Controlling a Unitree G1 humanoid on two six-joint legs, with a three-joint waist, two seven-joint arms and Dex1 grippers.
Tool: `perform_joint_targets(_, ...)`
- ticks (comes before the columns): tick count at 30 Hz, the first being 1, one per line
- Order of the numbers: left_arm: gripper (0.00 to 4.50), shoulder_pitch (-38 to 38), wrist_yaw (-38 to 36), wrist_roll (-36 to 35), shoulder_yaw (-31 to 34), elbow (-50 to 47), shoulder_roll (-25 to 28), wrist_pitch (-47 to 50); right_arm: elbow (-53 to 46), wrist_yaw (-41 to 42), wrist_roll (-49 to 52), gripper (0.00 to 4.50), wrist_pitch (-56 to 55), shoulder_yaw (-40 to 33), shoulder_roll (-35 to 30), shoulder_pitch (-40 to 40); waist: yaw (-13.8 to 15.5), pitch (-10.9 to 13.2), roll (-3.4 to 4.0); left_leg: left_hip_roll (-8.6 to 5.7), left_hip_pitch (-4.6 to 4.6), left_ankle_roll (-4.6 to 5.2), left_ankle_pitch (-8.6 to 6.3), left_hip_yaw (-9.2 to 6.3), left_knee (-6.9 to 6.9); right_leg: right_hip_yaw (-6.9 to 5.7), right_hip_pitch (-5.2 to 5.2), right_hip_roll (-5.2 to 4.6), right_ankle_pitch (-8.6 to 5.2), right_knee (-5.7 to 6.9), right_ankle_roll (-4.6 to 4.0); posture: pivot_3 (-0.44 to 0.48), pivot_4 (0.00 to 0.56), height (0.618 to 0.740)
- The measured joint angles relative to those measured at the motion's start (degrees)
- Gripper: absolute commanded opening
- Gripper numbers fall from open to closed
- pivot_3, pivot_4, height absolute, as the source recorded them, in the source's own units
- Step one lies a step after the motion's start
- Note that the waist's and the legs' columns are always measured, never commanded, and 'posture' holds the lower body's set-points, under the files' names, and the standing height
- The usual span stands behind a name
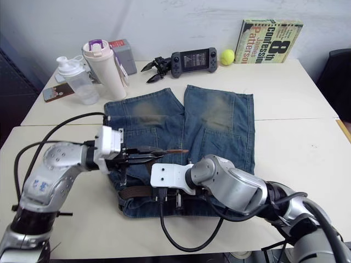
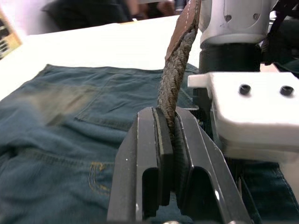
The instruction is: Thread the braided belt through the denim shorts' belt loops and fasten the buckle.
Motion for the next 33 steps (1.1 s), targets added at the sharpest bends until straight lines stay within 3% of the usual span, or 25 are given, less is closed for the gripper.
perform_joint_targets(10, 0.00, -12.40, -11.55, 1.85, -6.41, 11.38, -2.95, -3.62, 3.24, 5.33, -2.52, 0.03, -3.89, 0.37, 0.43, -0.85, -0.02, -0.10, -0.07, -0.02, 0.05, -0.17, 0.09, -0.15, 0.01, 0.08, -0.04, 0.09, 0.00, 0.02, 0.00, 0.000, 0.150, 0.739)
perform_joint_targets(14, 0.00, -19.85, -16.34, 3.41, -7.89, 20.21, -6.14, -5.97, 4.97, 8.29, -4.23, 0.03, -5.20, 1.03, 0.98, -2.03, 0.02, -0.13, -0.07, -0.02, 0.04, -0.18, 0.10, -0.19, 0.02, 0.08, -0.07, 0.09, 0.00, 0.03, 0.00, 0.000, 0.150, 0.739)
perform_joint_targets(21, 0.00, -26.85, -24.24, 4.89, -8.78, 32.75, -6.60, -8.84, 6.67, 11.23, -6.75, 0.03, -6.10, 1.18, 2.33, -2.52, -0.07, -0.14, -0.06, -0.06, 0.12, -0.17, 0.10, -0.45, 0.02, 0.08, -0.13, 0.20, 0.00, 0.11, 0.00, 0.000, 0.150, 0.739)
perform_joint_targets(29, 0.00, -28.09, -19.95, 7.07, -7.78, 36.48, -14.46, -10.36, 6.66, 12.84, -8.89, 0.03, -6.16, 1.16, 2.32, -2.25, 0.29, -0.20, -0.11, -0.12, 0.07, -0.36, 0.20, -0.69, 0.02, 0.14, -0.08, 0.06, 0.00, 0.11, 0.00, 0.000, 0.150, 0.739)
perform_joint_targets(33, 0.00, -28.30, -15.81, 8.64, -8.85, 34.00, -21.86, -10.77, 6.66, 13.79, -9.94, 0.03, -6.16, 1.15, 2.16, -2.22, 0.68, -0.31, -0.23, -0.18, 0.03, -0.41, 0.23, -0.72, 0.05, 0.12, -0.03, 0.03, 0.01, 0.09, 0.00, 0.000, 0.150, 0.739)
